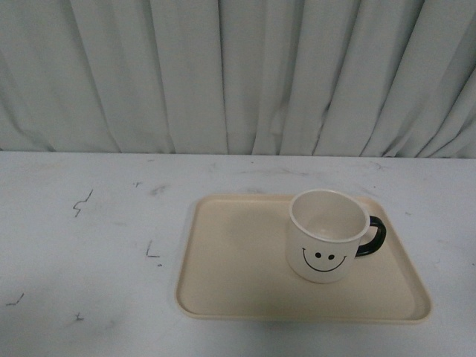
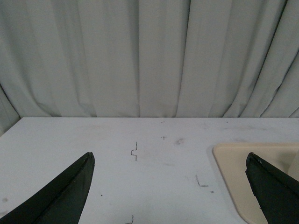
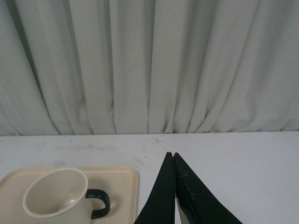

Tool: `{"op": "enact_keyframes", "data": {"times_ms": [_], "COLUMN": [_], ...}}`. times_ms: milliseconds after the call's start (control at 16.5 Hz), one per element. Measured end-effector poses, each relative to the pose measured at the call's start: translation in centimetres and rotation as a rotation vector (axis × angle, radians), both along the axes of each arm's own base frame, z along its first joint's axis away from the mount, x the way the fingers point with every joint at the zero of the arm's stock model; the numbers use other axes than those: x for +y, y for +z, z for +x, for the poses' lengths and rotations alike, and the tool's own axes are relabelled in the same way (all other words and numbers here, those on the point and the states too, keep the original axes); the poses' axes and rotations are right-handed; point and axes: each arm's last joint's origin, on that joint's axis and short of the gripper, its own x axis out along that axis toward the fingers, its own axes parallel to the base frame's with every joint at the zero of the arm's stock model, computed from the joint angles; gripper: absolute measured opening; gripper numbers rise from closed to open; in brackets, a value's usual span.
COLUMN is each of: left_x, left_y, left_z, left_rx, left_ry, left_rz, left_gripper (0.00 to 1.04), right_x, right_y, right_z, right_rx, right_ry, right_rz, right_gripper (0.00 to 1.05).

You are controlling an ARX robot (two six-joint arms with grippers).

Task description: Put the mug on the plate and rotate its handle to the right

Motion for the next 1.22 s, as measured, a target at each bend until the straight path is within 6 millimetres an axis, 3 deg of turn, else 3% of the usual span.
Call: {"op": "enact_keyframes", "data": {"times_ms": [61, 122, 243, 1215], "left_x": [0.0, 0.0, 0.0, 0.0], "left_y": [0.0, 0.0, 0.0, 0.0], "left_z": [0.0, 0.0, 0.0, 0.0], "left_rx": [0.000, 0.000, 0.000, 0.000], "left_ry": [0.000, 0.000, 0.000, 0.000], "left_rz": [0.000, 0.000, 0.000, 0.000], "left_gripper": [0.98, 0.98, 0.98, 0.98], "right_x": [0.0, 0.1, 0.1, 0.1], "right_y": [-0.9, -0.6, -0.6, 0.0], "right_z": [-0.5, -1.7, -2.3, -4.7], "right_rx": [0.053, 0.035, 0.037, 0.016], "right_ry": [0.000, 0.004, 0.004, 0.004], "right_rz": [0.000, 0.000, 0.000, 0.000], "right_gripper": [0.02, 0.02, 0.02, 0.02]}}
